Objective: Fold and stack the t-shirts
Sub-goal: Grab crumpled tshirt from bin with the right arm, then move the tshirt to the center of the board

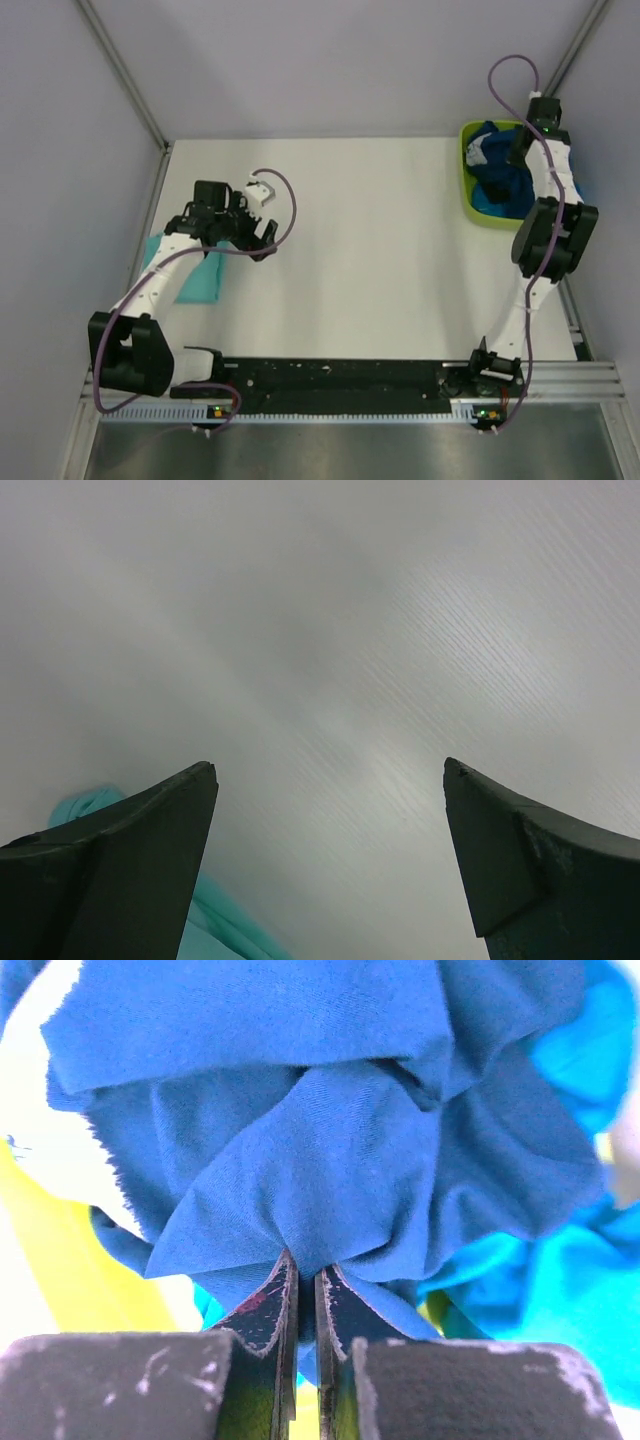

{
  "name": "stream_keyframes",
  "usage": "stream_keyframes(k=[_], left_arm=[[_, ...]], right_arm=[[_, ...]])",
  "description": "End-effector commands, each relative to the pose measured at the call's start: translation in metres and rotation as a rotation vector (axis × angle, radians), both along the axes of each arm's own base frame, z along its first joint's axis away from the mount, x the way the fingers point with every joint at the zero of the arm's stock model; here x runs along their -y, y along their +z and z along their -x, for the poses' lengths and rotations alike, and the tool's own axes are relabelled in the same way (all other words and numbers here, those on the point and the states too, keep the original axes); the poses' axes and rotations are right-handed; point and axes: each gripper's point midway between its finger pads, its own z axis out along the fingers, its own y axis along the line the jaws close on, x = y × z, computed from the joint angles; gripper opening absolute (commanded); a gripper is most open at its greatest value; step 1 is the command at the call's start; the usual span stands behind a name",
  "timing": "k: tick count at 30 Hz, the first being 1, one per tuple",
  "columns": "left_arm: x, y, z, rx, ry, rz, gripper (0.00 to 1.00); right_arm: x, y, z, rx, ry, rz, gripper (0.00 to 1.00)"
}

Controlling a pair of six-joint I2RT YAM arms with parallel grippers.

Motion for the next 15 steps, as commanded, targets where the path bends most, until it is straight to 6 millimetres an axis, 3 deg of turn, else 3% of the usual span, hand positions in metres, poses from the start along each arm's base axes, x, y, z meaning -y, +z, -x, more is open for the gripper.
stream_keyframes(k=[1, 3, 6, 10, 11, 15], left_arm=[[0.002, 0.021, -0.009, 0.063, -0.016, 0.001, 0.98], [0.0, 0.024, -0.01, 0.077, -0.009, -0.005, 0.98], [-0.003, 0.029, -0.01, 0.1, 0.008, -0.015, 0.98], [-0.013, 0.036, -0.013, 0.138, 0.057, -0.048, 0.98], [-0.016, 0.037, -0.014, 0.142, 0.073, -0.057, 0.98], [-0.037, 0.043, -0.024, 0.198, 0.201, -0.101, 0.99]], right_arm=[[0.007, 0.204, 0.015, 0.411, 0.007, 0.172, 0.0], [-0.007, 0.26, 0.031, 0.538, 0.032, 0.2, 0.0], [-0.049, 0.346, 0.058, 0.749, 0.145, 0.262, 0.0], [-0.14, 0.446, 0.105, 1.021, 0.421, 0.351, 0.0], [-0.173, 0.467, 0.123, 1.086, 0.52, 0.358, 0.0], [-0.279, 0.526, 0.202, 1.336, 0.95, 0.211, 0.0]])
